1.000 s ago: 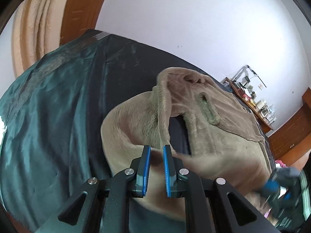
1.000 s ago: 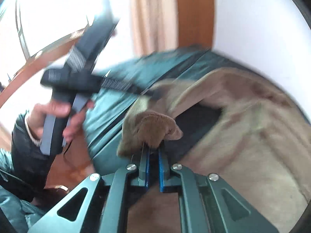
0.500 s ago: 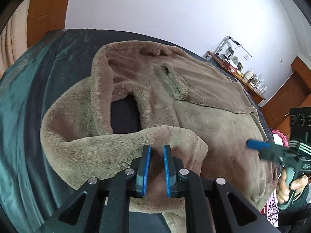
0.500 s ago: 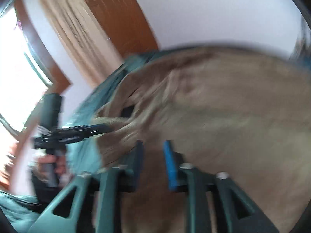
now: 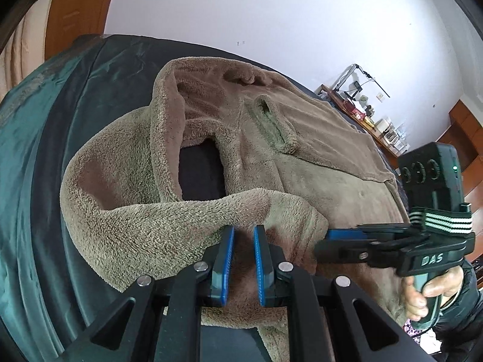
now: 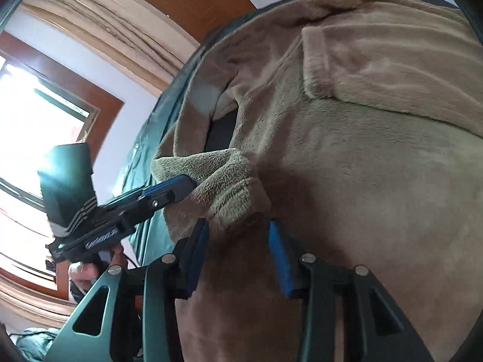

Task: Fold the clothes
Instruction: 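Carry the held edge over the blanket with the right gripper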

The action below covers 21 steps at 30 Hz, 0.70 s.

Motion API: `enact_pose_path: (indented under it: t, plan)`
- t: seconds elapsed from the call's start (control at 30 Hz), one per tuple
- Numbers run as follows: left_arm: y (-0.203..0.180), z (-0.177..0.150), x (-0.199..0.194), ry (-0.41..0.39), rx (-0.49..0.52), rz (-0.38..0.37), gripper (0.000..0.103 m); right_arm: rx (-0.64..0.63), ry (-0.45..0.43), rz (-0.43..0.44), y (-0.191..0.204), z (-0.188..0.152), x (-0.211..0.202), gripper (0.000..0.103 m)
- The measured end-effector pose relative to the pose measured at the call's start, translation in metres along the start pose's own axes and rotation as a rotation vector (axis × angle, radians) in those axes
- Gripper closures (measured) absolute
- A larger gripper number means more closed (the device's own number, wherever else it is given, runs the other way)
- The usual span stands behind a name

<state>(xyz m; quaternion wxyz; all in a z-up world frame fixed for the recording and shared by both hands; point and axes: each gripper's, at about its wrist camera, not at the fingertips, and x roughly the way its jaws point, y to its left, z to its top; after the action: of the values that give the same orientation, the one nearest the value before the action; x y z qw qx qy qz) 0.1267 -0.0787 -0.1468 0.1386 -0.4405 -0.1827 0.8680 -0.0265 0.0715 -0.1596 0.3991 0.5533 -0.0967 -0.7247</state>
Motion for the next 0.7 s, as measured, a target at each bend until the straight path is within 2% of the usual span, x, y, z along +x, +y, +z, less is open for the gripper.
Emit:
enact_pose_path:
  t: [0.1, 0.27, 0.47, 0.57, 0.7]
  plan:
    - [0.004, 0.001, 0.0, -0.003, -0.005, -0.009, 0.089, -0.004, 0.004, -0.019, 0.006, 0.005, 0.014, 0.059]
    - [0.015, 0.003, -0.002, -0.01, -0.043, -0.051, 0.089, 0.06, -0.068, -0.009, -0.001, 0.01, 0.018, 0.059]
    - [0.026, 0.003, -0.006, -0.029, -0.08, -0.076, 0.089, 0.125, -0.149, -0.098, -0.009, 0.011, 0.009, 0.058]
    - [0.029, 0.002, -0.003, -0.029, -0.093, -0.082, 0.089, 0.134, -0.113, -0.069, -0.013, 0.011, 0.011, 0.056]
    - [0.034, 0.001, -0.001, -0.032, -0.118, -0.095, 0.089, 0.074, -0.091, -0.055, -0.003, 0.009, 0.018, 0.056]
